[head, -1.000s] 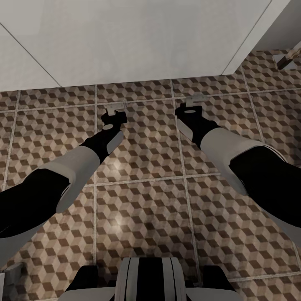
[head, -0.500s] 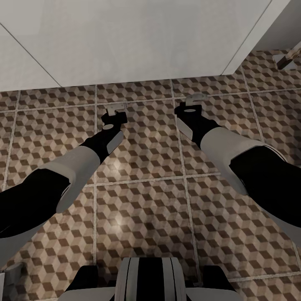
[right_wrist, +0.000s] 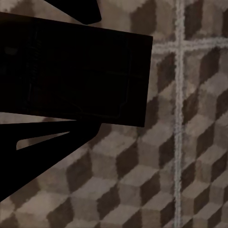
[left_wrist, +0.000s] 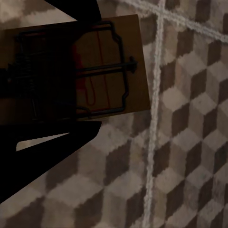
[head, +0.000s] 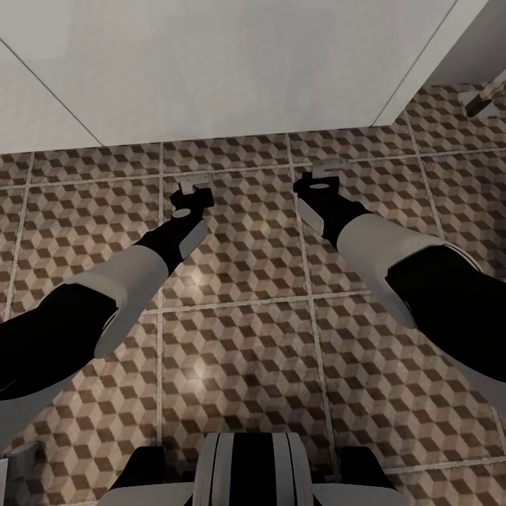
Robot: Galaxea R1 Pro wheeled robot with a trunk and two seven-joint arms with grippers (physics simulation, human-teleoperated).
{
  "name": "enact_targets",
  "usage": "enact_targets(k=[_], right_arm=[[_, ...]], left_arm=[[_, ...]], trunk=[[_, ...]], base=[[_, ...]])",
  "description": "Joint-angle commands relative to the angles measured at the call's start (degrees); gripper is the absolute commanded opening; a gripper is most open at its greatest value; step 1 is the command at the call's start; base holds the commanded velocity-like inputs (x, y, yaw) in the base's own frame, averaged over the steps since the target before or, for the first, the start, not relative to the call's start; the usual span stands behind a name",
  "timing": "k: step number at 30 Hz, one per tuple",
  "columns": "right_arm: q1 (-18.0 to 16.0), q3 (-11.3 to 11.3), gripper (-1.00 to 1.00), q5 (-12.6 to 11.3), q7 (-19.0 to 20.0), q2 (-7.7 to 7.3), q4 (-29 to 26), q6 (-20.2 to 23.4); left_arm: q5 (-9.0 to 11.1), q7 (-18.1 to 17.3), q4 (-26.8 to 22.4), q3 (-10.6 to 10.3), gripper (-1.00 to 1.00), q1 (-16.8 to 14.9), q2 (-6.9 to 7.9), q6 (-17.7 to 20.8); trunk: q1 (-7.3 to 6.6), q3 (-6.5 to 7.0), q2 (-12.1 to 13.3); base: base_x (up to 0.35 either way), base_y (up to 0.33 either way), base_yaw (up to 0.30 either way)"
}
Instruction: Take the four mousetraps from the cabinet in the bathroom and place them on the bathroom floor. Make sure all four end up on the same floor surface, and ensure that at least two of them are either under or directly next to the same bathroom sink.
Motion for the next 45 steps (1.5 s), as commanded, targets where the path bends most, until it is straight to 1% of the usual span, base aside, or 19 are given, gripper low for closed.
enact_targets(k=[1,2,34,35,45], right_arm=[[-0.03,0.49,-1.0,-0.4,-0.32,0.0,-0.06,0.36],[-0.03,0.49,-1.0,-0.4,-0.32,0.0,-0.05,0.36],[-0.03,0.49,-1.0,-0.41,-0.32,0.0,0.06,0.36],[-0.03,0.49,1.0,-0.41,-0.32,0.0,0.06,0.36],[-0.03,0.49,1.0,-0.47,-0.32,0.0,0.09,0.36]], left_arm=[[0.4,0.31,0.04,-0.49,-1.0,-0.04,0.02,-0.2],[0.4,0.31,0.03,-0.49,1.0,-0.04,0.02,-0.2],[0.49,0.31,0.03,-0.49,1.0,-0.04,0.03,-0.29],[0.49,0.31,0.03,-0.49,1.0,-0.04,0.03,-0.29],[0.49,0.31,0.03,-0.49,1.0,-0.04,-0.02,-0.29]], trunk=[[-0.01,-0.03,-0.01],[-0.01,-0.03,-0.01],[-0.01,-0.03,-0.01],[-0.01,-0.03,-0.01],[-0.01,-0.03,-0.01]], base=[[0.0,0.0,0.0],[0.0,0.0,0.0],[0.0,0.0,0.0],[0.0,0.0,0.0],[0.0,0.0,0.0]])
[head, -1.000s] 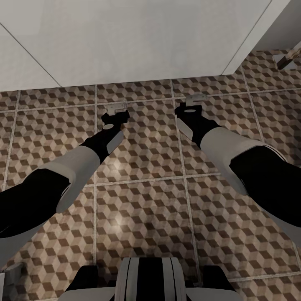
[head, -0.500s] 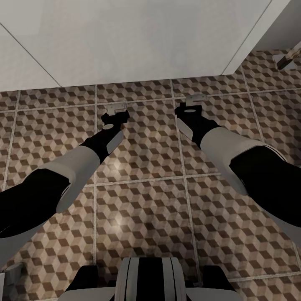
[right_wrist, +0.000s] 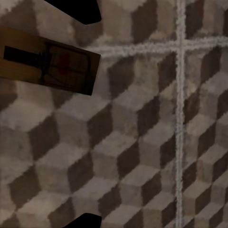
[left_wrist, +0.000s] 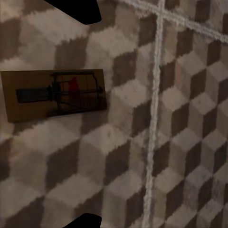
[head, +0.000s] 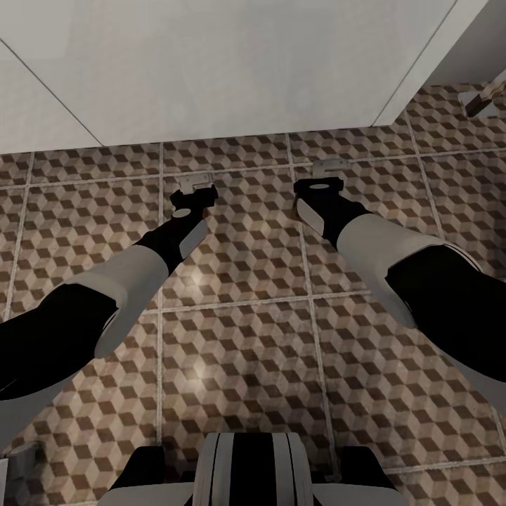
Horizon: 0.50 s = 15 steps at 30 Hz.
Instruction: Take the four mousetraps from the cabinet in the bathroom and place them on the bathroom floor. Make sure all four end up on the same floor surface, and ensure that at least two of them are either under or directly next to the same bathroom sink.
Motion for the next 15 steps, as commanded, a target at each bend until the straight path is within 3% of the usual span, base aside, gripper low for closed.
enact_targets(k=[1,15], right_arm=[[-0.03,0.49,1.0,-0.25,-0.31,0.0,-0.08,0.47],[-0.03,0.49,1.0,-0.27,-0.31,0.0,-0.09,0.47]], left_arm=[[0.55,0.28,0.04,-0.49,1.0,-0.04,0.01,-0.25],[0.55,0.28,0.04,-0.49,1.0,-0.04,0.06,-0.25]], trunk=[[-0.01,-0.03,-0.01],[-0.01,-0.03,-0.01]], base=[[0.0,0.0,0.0],[0.0,0.0,0.0]])
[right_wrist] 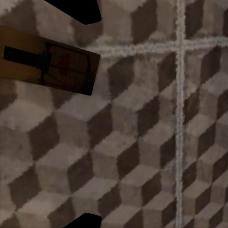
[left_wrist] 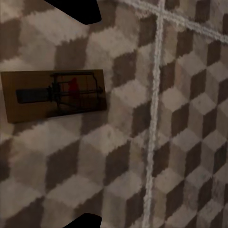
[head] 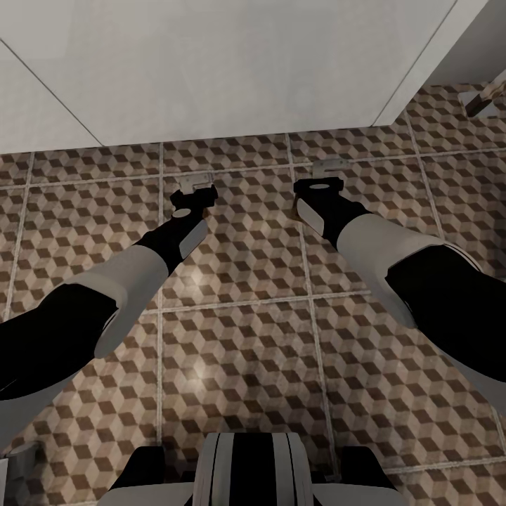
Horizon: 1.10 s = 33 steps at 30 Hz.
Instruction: Take the four mousetraps from the cabinet in the bathroom and place them on the bathroom floor. Make sure all four end up on the same floor surface, and ensure that at least two of them are either under or directly next to the same bathroom sink.
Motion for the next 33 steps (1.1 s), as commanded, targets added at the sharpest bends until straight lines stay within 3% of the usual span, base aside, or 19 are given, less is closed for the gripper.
enact_targets(k=[1,22,33], right_arm=[[-0.03,0.49,1.0,-0.24,-0.31,0.0,-0.07,0.47],[-0.03,0.49,1.0,-0.27,-0.31,0.0,0.0,0.47],[-0.03,0.49,1.0,-0.32,-0.31,0.0,0.01,0.47]], left_arm=[[0.55,0.28,0.04,-0.49,1.0,-0.04,0.02,-0.25],[0.52,0.28,0.1,-0.49,1.0,-0.04,0.02,-0.32],[0.49,0.28,0.12,-0.49,1.0,-0.04,0.02,-0.34]], trunk=[[-0.01,-0.03,-0.01],[-0.01,-0.03,-0.01],[-0.01,-0.03,-0.01]], base=[[0.0,0.0,0.0],[-0.005,0.0,0.0],[-0.218,0.0,0.0]])
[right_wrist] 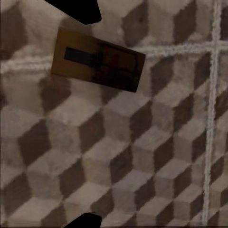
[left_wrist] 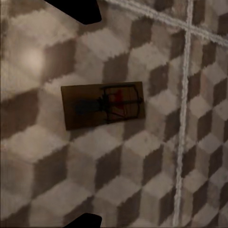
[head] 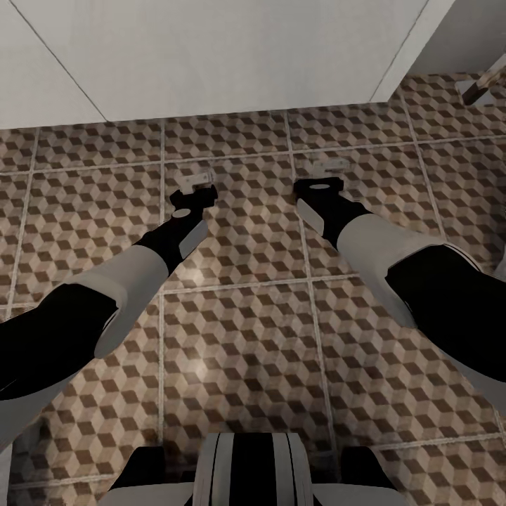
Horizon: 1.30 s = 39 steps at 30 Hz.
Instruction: Take the four mousetraps from the cabinet in the bathroom and place them on the bathroom floor. Make sure all four end up on the same floor surface, and ensure that at least two of them are either under or directly next to the same bathroom sink.
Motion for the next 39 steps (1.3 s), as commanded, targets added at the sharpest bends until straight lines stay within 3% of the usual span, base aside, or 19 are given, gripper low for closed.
enact_targets(k=[1,39], right_arm=[[-0.03,0.49,1.0,-0.25,-0.31,0.0,-0.07,0.46],[-0.03,0.47,1.0,-0.41,-0.33,0.0,-0.06,0.59]], left_arm=[[0.54,0.28,0.04,-0.49,1.0,-0.04,0.01,-0.25],[0.52,0.36,0.01,-0.49,1.0,-0.04,-0.04,-0.25]], trunk=[[-0.04,-0.03,-0.01],[-0.04,-0.03,-0.01]], base=[[-0.308,0.0,0.0],[-0.329,0.0,0.0]])
